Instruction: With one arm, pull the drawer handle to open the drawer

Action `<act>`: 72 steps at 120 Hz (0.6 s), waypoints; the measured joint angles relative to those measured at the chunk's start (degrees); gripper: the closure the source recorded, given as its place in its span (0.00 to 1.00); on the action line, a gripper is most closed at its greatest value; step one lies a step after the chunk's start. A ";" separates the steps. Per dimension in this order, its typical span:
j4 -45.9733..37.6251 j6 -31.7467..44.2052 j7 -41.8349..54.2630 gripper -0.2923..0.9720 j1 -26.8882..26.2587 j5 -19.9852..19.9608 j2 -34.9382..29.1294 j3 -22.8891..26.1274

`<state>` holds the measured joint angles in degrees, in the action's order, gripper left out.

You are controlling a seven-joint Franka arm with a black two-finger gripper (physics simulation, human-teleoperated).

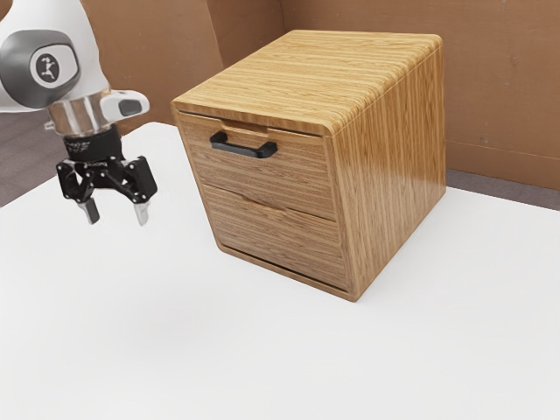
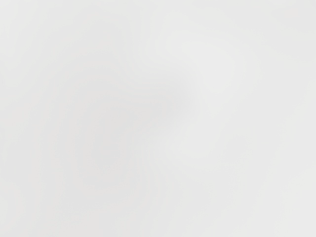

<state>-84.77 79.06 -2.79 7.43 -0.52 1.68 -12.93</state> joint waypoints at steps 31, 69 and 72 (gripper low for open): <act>0.02 3.17 -0.52 0.23 -3.63 -0.10 0.02 0.09; 4.70 4.53 -14.38 0.23 -8.17 -1.49 -4.35 4.28; 4.72 4.95 -17.12 0.23 -7.96 -1.57 -4.13 4.75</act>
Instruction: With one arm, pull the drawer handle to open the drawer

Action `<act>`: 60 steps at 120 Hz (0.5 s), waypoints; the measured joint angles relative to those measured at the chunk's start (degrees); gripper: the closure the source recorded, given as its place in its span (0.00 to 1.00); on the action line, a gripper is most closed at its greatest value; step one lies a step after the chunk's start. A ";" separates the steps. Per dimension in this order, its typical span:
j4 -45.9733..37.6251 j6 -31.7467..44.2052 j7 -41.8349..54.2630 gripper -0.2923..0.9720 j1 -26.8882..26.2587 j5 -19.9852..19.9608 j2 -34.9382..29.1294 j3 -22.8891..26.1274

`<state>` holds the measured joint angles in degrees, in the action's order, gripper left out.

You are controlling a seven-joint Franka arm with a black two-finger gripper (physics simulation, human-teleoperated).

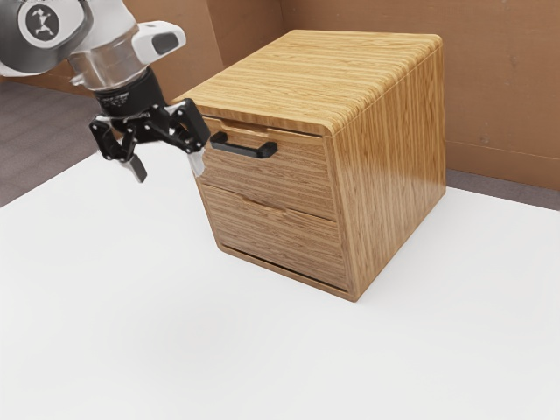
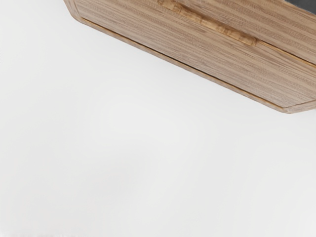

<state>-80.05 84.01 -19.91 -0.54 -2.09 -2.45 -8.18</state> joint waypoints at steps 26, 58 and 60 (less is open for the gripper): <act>0.04 2.08 -19.51 0.23 -0.43 -0.42 -0.66 0.91; -1.29 5.29 -35.59 0.23 0.62 2.64 -1.11 2.20; -1.52 5.84 -36.38 0.23 0.39 2.61 -1.35 2.20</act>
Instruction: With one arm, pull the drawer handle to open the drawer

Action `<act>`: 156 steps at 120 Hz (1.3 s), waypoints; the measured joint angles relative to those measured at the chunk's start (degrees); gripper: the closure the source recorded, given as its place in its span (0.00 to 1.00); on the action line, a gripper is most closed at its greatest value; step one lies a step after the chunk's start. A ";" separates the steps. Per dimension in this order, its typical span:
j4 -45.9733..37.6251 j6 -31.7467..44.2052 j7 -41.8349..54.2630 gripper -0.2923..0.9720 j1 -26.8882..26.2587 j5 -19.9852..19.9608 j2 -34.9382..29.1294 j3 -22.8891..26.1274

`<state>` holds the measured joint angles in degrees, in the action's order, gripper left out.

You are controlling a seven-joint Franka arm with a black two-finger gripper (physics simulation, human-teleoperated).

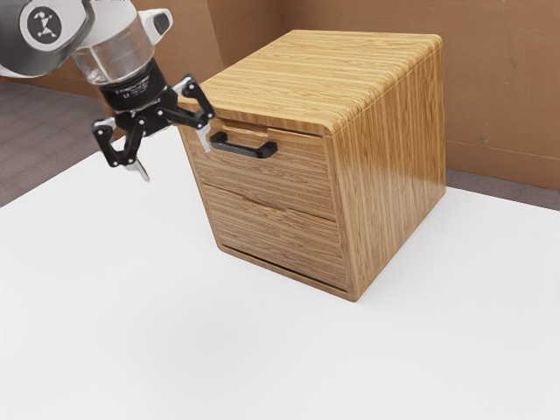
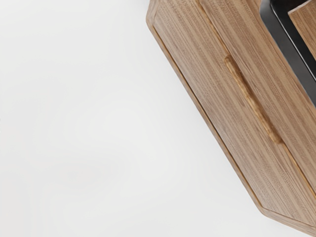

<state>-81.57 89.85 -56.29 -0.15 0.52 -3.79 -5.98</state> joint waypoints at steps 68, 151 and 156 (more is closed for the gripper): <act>-8.58 18.33 -18.28 0.23 -0.82 -1.45 -0.93 -1.31; -12.24 26.66 -26.93 0.23 0.21 -1.37 0.30 -1.40; -12.67 27.19 -27.21 0.23 0.16 -1.38 0.21 -1.40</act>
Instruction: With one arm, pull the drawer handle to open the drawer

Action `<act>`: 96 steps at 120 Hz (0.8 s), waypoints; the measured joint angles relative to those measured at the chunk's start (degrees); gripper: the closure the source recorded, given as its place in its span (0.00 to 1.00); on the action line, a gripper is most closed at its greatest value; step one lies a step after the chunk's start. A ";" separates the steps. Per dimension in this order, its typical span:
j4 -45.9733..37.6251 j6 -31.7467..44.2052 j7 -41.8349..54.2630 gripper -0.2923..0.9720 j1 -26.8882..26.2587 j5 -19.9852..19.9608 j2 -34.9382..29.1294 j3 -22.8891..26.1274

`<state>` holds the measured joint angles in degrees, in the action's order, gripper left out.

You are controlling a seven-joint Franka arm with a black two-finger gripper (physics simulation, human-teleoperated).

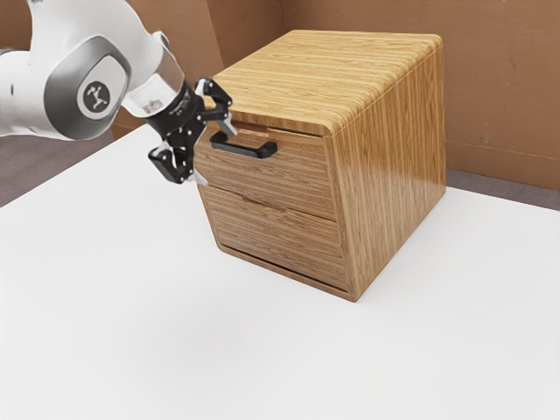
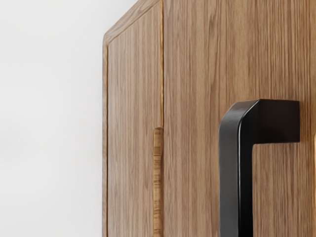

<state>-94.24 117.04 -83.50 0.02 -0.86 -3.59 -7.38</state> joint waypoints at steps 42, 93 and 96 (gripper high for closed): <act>-2.35 2.14 -1.97 0.23 -0.43 -0.02 0.07 0.00; -3.24 0.93 -3.31 0.53 -0.29 0.12 -0.98 -0.01; -3.24 0.67 -3.36 0.57 -0.27 0.13 -1.14 -0.01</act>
<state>-97.48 117.71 -86.86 -0.26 -0.73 -4.72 -7.40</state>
